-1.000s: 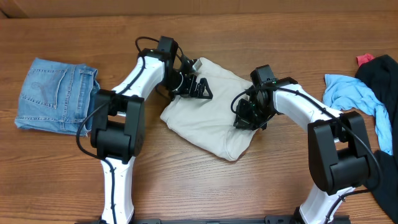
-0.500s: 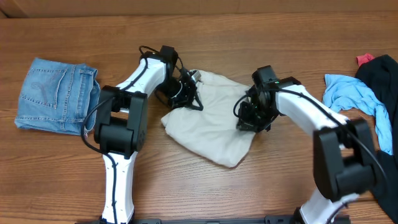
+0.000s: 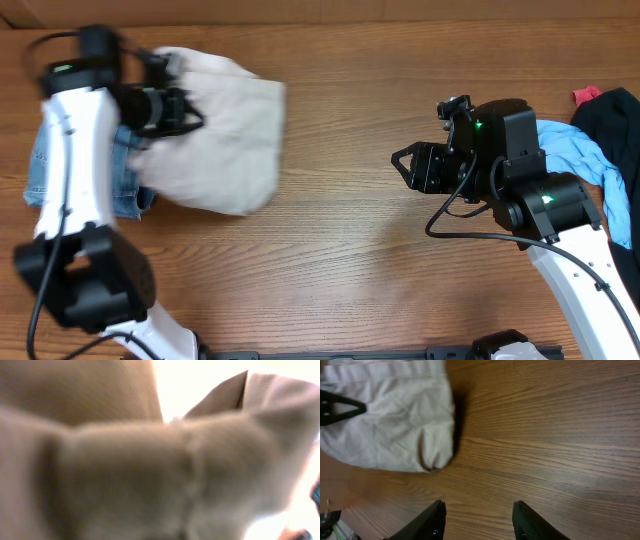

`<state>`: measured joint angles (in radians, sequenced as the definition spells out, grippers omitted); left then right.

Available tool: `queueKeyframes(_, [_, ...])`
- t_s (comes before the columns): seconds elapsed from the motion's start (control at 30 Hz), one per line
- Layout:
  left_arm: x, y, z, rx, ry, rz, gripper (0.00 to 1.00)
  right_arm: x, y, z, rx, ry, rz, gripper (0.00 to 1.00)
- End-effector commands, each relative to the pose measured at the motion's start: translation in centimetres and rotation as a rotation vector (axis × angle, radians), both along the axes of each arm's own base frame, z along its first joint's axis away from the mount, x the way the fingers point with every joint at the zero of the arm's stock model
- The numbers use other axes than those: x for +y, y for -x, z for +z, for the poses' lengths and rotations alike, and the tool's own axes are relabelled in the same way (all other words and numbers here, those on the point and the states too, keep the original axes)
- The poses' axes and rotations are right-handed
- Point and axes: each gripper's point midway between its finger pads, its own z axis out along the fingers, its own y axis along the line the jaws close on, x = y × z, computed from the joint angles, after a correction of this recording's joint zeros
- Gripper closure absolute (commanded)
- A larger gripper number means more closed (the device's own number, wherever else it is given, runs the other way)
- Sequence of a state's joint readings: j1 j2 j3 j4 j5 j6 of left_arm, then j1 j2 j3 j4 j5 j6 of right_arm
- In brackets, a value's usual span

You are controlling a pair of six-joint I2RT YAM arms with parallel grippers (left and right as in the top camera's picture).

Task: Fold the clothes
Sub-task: 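Carry the folded shorts left onto the blue jeans with the left gripper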

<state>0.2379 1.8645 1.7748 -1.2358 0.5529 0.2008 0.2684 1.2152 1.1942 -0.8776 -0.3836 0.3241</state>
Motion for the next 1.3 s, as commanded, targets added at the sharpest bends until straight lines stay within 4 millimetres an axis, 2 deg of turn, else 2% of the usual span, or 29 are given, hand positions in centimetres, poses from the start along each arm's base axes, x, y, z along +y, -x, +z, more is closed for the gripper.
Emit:
queueKeyframes(0.0, [6.1,0.8,2.7,-0.117,-0.073,0.059,0.96,-0.3,-0.3,0.3,-0.016,0.013,-0.011,0.53])
queueKeyframes(0.07, [9.8,1.4,2.4,-0.107,-0.102,0.145,0.96,-0.3,-0.3,0.3,-0.016,0.013,-0.011,0.53])
queueKeyframes(0.17, [13.7,1.8,2.1,-0.110,-0.116,0.251,0.96,-0.3,-0.3,0.2,-0.014,0.014,-0.011,0.54])
queueKeyframes(0.3, [19.6,1.9,0.9,-0.096,-0.234,0.409,0.94,-0.4,0.0,0.0,0.000,0.018,-0.010,0.54])
queueKeyframes(0.33, [20.4,1.8,0.6,-0.092,-0.249,0.431,0.86,-0.5,0.1,-0.1,0.007,0.021,-0.010,0.54])
queueKeyframes(0.4, [22.2,1.5,-0.5,-0.068,-0.298,0.489,0.59,-0.6,0.3,-0.4,0.017,0.030,-0.011,0.54])
queueKeyframes(0.5, [26.0,2.1,-2.6,0.025,-0.432,0.650,0.42,-0.9,0.7,-0.8,0.045,0.044,-0.016,0.54])
queueKeyframes(0.53, [26.9,2.5,-3.0,0.051,-0.470,0.694,0.25,-0.9,1.0,-1.1,0.059,0.049,-0.016,0.54])
queueKeyframes(0.6, [28.3,3.0,-3.3,0.078,-0.514,0.768,0.09,-1.2,1.6,-1.5,0.087,0.062,-0.016,0.54])
queueKeyframes(0.7, [29.1,3.3,-2.2,0.061,-0.528,0.805,0.00,-1.8,2.0,-2.2,0.116,0.097,-0.031,0.54])
queueKeyframes(0.77, [29.4,3.3,-0.3,0.038,-0.517,0.837,0.00,-2.1,2.2,-2.4,0.124,0.112,-0.040,0.54])
queueKeyframes(0.87, [28.4,2.7,3.6,-0.045,-0.422,0.828,0.00,-2.3,2.0,-2.4,0.119,0.122,-0.048,0.54])
queueKeyframes(0.93, [26.1,2.0,6.4,-0.107,-0.315,0.777,0.07,-2.3,1.8,-2.4,0.111,0.125,-0.053,0.54])
queueKeyframes(0.97, [25.0,1.8,7.4,-0.128,-0.268,0.747,0.16,-2.3,1.7,-2.3,0.106,0.125,-0.054,0.54])
queueKeyframes(1.0, [24.0,1.6,8.0,-0.136,-0.234,0.725,0.30,-2.3,1.6,-2.3,0.102,0.124,-0.054,0.54])
queueKeyframes(1.03, [22.5,1.5,8.4,-0.137,-0.187,0.692,0.50,-2.3,1.5,-2.2,0.096,0.122,-0.055,0.54])
queueKeyframes(1.1, [18.3,1.1,8.7,-0.124,-0.060,0.578,0.80,-2.2,1.1,-1.9,0.072,0.118,-0.057,0.51])
queueKeyframes(1.17, [14.8,1.1,8.8,-0.121,-0.007,0.437,0.88,-2.0,0.5,-1.4,0.040,0.108,-0.058,0.47])
queueKeyframes(1.27, [8.6,1.5,9.4,-0.138,-0.006,0.190,0.86,-1.8,-0.6,-0.2,-0.072,0.146,0.011,0.45])
